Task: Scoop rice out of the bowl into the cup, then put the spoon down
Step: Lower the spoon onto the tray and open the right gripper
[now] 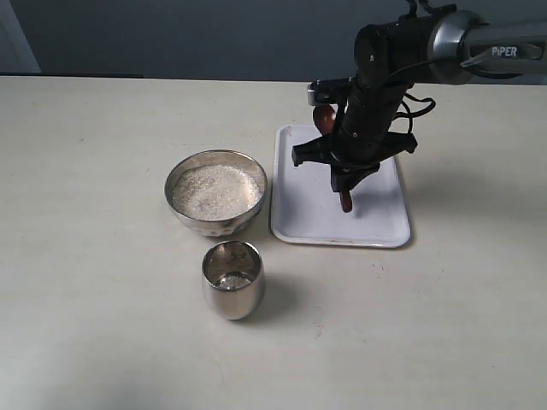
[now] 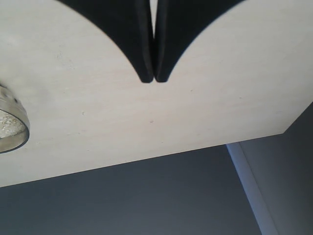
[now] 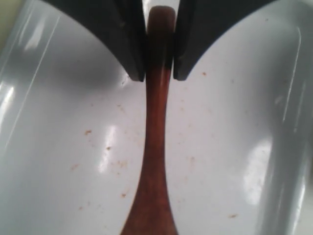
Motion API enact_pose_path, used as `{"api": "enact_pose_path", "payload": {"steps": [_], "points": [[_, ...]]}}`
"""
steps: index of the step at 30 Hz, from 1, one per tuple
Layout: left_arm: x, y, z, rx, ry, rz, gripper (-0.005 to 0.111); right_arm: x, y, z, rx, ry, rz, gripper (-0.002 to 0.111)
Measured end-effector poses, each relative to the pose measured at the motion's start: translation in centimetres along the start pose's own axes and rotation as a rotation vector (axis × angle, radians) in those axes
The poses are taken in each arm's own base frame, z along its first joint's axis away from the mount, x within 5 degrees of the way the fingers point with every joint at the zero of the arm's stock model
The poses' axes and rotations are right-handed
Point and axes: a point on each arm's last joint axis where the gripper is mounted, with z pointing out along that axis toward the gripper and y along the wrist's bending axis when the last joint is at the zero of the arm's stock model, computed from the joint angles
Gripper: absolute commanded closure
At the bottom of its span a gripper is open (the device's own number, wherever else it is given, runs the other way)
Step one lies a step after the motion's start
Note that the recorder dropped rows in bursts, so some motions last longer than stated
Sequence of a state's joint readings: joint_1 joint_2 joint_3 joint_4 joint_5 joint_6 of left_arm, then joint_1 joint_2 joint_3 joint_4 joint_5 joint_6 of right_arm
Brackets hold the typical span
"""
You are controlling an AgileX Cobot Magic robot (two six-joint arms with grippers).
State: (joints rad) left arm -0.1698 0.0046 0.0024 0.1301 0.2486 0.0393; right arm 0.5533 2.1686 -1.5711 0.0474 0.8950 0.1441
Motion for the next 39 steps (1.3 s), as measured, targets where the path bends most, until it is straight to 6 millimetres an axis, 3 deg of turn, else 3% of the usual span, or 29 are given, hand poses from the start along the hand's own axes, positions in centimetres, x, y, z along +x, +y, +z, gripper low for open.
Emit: {"api": "enact_pose_path", "payload": {"steps": [4, 17, 25, 37, 39], "points": [[0.0, 0.0, 0.0, 0.0, 0.0, 0.0, 0.106, 0.37, 0.03, 0.8, -0.002, 0.069, 0.001, 0.109], [0.0, 0.0, 0.0, 0.0, 0.0, 0.0, 0.106, 0.62, 0.01, 0.74, 0.001, 0.1, -0.004, 0.109], [0.0, 0.0, 0.0, 0.0, 0.0, 0.0, 0.106, 0.7, -0.01, 0.73, 0.003, 0.109, -0.004, 0.077], [0.0, 0.0, 0.0, 0.0, 0.0, 0.0, 0.106, 0.66, 0.0, 0.73, 0.002, 0.105, -0.004, 0.077], [0.0, 0.0, 0.0, 0.0, 0.0, 0.0, 0.106, 0.52, 0.02, 0.75, 0.0, 0.089, -0.004, 0.082]]}}
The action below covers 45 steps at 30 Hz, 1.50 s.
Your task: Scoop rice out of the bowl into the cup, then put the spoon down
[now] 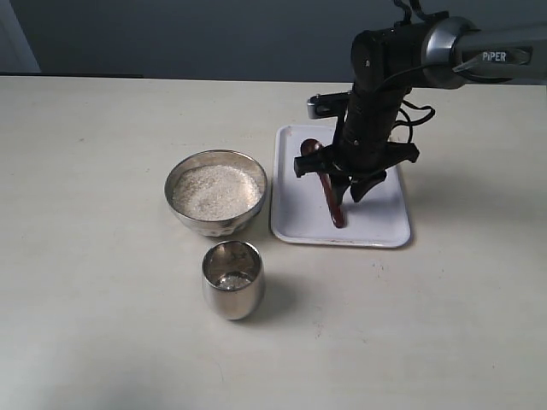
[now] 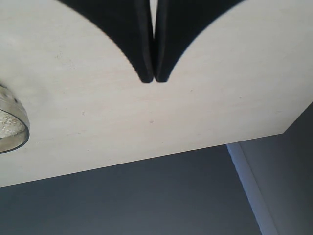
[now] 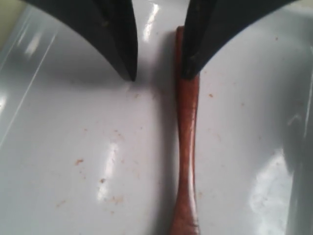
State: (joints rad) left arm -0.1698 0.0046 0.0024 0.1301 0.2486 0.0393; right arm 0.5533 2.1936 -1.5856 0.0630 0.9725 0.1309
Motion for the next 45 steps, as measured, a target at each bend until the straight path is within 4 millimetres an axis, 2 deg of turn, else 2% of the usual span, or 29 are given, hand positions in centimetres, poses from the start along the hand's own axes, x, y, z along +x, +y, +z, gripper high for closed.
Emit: {"api": "enact_pose_path", "payload": {"steps": [3, 6, 11, 15, 16, 19, 24, 29, 32, 45], "points": [[0.0, 0.0, 0.0, 0.0, 0.0, 0.0, 0.106, -0.3, 0.1, -1.1, -0.004, -0.049, -0.003, 0.106], [0.0, 0.0, 0.0, 0.0, 0.0, 0.0, 0.106, -0.5, 0.0, -3.7, 0.009, -0.136, -0.024, 0.108], [0.0, 0.0, 0.0, 0.0, 0.0, 0.0, 0.106, 0.4, -0.1, -11.1, 0.014, -0.337, -0.051, 0.108], [0.0, 0.0, 0.0, 0.0, 0.0, 0.0, 0.106, 3.5, -0.3, -17.4, -0.017, -0.568, -0.059, 0.108], [0.0, 0.0, 0.0, 0.0, 0.0, 0.0, 0.106, 5.0, -0.4, -19.0, -0.027, -0.645, -0.062, 0.108], [0.0, 0.0, 0.0, 0.0, 0.0, 0.0, 0.106, 8.7, -1.0, -21.1, -0.043, -0.786, -0.071, 0.108], [0.0, 0.0, 0.0, 0.0, 0.0, 0.0, 0.106, 13.6, -1.8, -20.1, -0.057, -0.911, -0.085, 0.108], [0.0, 0.0, 0.0, 0.0, 0.0, 0.0, 0.106, 16.6, -2.4, -18.2, -0.081, -0.994, -0.081, 0.108], [0.0, 0.0, 0.0, 0.0, 0.0, 0.0, 0.106, 17.3, -2.5, -17.7, -0.084, -0.983, -0.075, 0.108], [0.0, 0.0, 0.0, 0.0, 0.0, 0.0, 0.106, 17.3, -2.5, -17.5, -0.084, -0.975, -0.073, 0.108]]}}
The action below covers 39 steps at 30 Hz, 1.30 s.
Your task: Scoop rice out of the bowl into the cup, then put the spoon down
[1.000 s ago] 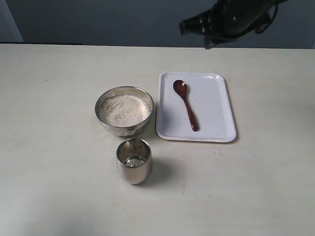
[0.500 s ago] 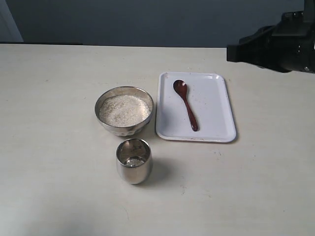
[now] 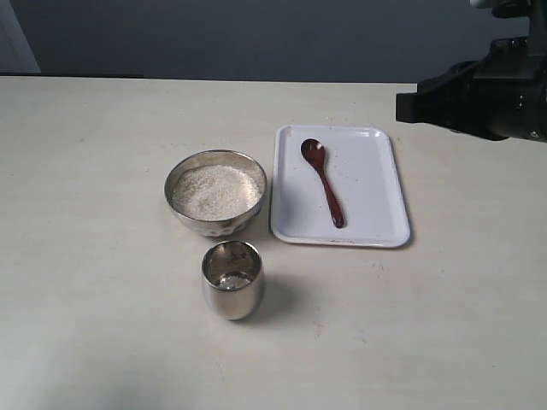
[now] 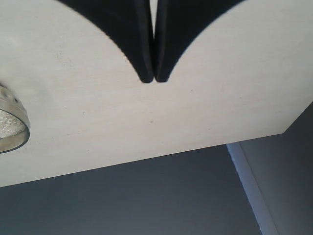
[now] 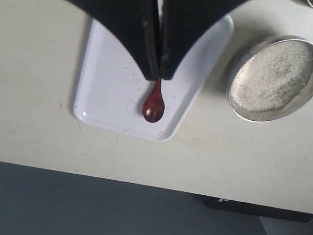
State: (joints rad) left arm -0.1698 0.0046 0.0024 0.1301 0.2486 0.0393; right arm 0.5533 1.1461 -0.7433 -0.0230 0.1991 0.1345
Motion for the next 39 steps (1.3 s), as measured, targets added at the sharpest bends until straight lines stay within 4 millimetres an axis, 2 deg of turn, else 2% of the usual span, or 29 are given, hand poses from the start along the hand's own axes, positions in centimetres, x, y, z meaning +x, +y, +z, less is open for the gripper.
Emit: {"api": "enact_pose_path", "payload": {"steps": [8, 13, 18, 25, 32, 36, 39], "points": [[0.0, 0.0, 0.0, 0.0, 0.0, 0.0, 0.106, -0.1, -0.9, -0.5, 0.039, -0.015, -0.047, 0.108], [0.0, 0.0, 0.0, 0.0, 0.0, 0.0, 0.106, 1.4, -2.8, -1.5, 0.107, -0.01, 0.01, 0.108], [0.0, 0.0, 0.0, 0.0, 0.0, 0.0, 0.106, 4.7, -4.8, -3.4, 0.188, -0.035, 0.102, 0.108], [0.0, 0.0, 0.0, 0.0, 0.0, 0.0, 0.106, 10.0, -6.1, -7.2, 0.312, -0.1, 0.171, 0.108], [0.0, 0.0, 0.0, 0.0, 0.0, 0.0, 0.106, 14.3, -5.9, -10.2, 0.416, -0.158, 0.216, 0.108], [0.0, 0.0, 0.0, 0.0, 0.0, 0.0, 0.106, 15.8, -5.5, -10.9, 0.423, -0.174, 0.221, 0.108], [0.0, 0.0, 0.0, 0.0, 0.0, 0.0, 0.106, 16.3, -5.2, -11.1, 0.414, -0.194, 0.241, 0.108]]}}
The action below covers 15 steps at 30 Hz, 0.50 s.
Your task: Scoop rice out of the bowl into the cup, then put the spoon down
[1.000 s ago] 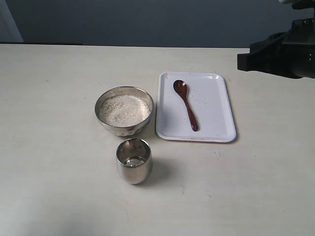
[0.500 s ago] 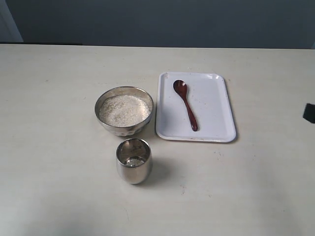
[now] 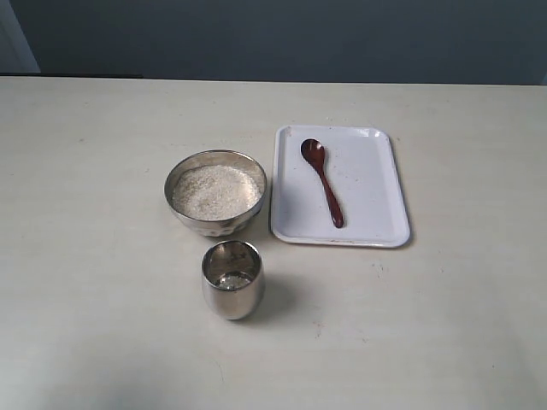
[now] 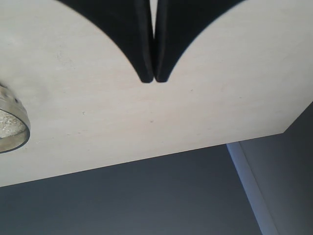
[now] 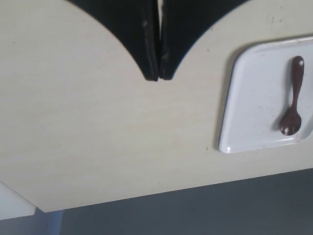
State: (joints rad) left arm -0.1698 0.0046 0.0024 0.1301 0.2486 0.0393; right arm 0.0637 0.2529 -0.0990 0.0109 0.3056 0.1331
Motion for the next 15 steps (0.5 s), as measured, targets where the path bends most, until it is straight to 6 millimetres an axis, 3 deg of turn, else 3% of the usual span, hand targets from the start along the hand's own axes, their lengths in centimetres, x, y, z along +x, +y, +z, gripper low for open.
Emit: {"api": "enact_pose_path", "payload": {"steps": [8, 11, 15], "points": [[0.0, 0.0, 0.0, 0.0, 0.0, 0.0, 0.106, 0.3, 0.1, -0.3, -0.024, -0.028, 0.058, 0.108], [0.0, 0.0, 0.0, 0.0, 0.0, 0.0, 0.106, 1.9, -0.1, -0.5, -0.029, -0.057, 0.059, 0.108], [0.0, 0.0, 0.0, 0.0, 0.0, 0.0, 0.106, 2.3, -0.2, -0.9, -0.038, -0.114, 0.038, 0.108]]}}
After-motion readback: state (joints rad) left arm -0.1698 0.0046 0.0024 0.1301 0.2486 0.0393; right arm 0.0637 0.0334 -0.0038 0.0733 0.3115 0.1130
